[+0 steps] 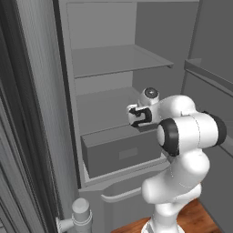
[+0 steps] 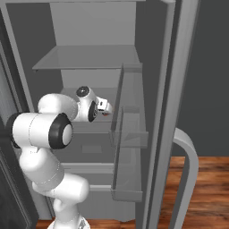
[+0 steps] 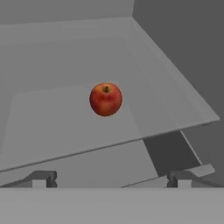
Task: Pick the mango and apple from the fridge and place them inside the tupperware on the counter.
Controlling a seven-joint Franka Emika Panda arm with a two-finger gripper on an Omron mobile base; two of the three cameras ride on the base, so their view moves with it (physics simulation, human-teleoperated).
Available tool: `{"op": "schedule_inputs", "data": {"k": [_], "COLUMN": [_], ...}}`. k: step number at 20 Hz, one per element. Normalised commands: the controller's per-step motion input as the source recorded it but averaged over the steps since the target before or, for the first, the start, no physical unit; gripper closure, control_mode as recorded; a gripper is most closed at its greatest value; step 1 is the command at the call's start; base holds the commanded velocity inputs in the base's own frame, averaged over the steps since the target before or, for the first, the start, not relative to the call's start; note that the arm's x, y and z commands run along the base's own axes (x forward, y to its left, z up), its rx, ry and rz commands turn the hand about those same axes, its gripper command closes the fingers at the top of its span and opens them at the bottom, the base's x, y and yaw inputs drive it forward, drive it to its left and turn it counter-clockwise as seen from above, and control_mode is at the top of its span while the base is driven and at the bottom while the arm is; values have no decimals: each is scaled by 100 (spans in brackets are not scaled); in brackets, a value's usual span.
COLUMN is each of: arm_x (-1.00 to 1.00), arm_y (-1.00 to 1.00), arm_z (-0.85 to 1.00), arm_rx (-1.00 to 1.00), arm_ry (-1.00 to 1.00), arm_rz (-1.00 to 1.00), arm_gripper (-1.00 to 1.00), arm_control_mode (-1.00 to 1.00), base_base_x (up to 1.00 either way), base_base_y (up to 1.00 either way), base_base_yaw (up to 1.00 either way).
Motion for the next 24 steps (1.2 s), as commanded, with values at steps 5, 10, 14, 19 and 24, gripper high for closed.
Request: {"op": "schedule_inputs", "data": {"k": [5,10,14,19,24], "arm_x": [41,33,33,33,36], "arm_y": [-7,-2,0,0,0], "arm_z": [-5,-7,-18,-19,-21], "arm_rx": [0,0,0,0,0], "arm_ry": [5,7,7,6,6], "arm_rz": [0,0,0,0,0], "arm_gripper": [-100,-100,-100,-100,-100], "arm_control_mode": [-100,-100,-100,-100,-100], "base_base_x": [0,0,0,0,0], "base_base_y": [0,0,0,0,0], "base_base_yaw": [0,0,0,0,0]}}
